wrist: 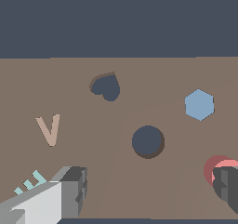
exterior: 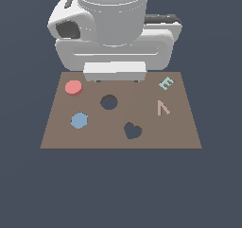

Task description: Insert a designated object into the corresponding slot on a board.

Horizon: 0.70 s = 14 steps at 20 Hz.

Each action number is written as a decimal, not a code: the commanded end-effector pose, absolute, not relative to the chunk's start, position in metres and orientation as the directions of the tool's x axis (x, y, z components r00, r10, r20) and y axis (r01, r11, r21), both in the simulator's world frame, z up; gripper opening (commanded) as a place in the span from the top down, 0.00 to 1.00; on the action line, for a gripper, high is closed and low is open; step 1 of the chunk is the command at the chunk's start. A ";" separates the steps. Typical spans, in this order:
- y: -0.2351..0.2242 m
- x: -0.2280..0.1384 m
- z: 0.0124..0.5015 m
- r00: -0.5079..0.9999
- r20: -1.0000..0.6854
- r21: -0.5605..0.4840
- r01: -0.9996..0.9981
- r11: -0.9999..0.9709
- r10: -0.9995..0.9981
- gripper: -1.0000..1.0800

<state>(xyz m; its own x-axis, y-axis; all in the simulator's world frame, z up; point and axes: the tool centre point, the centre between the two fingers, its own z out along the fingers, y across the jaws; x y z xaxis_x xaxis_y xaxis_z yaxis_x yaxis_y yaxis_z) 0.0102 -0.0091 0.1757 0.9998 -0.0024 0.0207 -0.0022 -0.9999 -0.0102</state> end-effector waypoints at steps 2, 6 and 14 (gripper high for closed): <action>-0.009 0.010 0.175 1.000 0.021 -0.010 -0.002 -1.000 -0.002 0.04; -0.018 0.006 0.169 1.000 0.020 -0.010 -0.010 -1.000 -0.010 0.04; -0.074 -0.017 0.127 0.998 0.012 -0.006 -0.054 -0.999 -0.054 0.04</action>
<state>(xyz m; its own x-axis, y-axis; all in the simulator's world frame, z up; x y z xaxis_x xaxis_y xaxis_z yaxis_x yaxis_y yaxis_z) -0.0106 -0.0593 0.1378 0.9990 -0.0416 0.0154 -0.0415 -0.9991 -0.0069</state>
